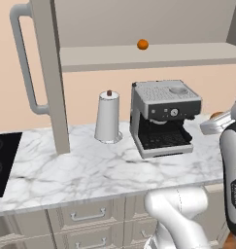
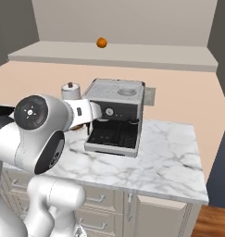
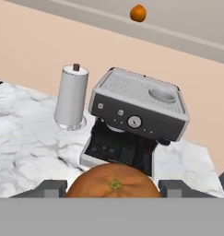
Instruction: Pick the tangerines from the cabinet and place them in one bowl. Pick the mango from the sink and place it in the other bowl.
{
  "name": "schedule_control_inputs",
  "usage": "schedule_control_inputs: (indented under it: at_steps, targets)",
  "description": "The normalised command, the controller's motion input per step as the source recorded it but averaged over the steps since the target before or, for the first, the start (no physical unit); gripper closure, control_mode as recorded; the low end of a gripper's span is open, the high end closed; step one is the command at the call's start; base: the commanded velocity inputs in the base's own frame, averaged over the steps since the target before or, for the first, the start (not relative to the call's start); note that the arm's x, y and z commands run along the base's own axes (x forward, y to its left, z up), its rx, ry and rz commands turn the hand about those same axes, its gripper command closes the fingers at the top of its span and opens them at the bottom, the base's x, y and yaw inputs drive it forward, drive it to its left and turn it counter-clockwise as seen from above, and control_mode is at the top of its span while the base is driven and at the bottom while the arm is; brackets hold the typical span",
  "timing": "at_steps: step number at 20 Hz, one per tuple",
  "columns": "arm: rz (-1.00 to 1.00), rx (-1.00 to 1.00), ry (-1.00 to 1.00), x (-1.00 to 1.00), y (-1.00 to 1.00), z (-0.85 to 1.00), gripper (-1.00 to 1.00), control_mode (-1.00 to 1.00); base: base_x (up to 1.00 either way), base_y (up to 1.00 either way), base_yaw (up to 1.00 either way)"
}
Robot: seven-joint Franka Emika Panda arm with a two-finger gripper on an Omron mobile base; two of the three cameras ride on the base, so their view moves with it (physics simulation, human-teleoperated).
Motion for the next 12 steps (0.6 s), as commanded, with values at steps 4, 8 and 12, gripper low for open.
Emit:
schedule_control_inputs:
  at_steps: [4,8,12]
  targets:
    - [0.0,0.0,0.0,0.0,0.0,0.0,1.0,1.0,-0.54,0.0,0.05]
    - [0.0,0.0,0.0,0.0,0.0,0.0,1.0,1.0,-0.5,0.0,0.06]
    - [0.0,0.0,0.0,0.0,0.0,0.0,1.0,1.0,-0.46,0.0,0.08]
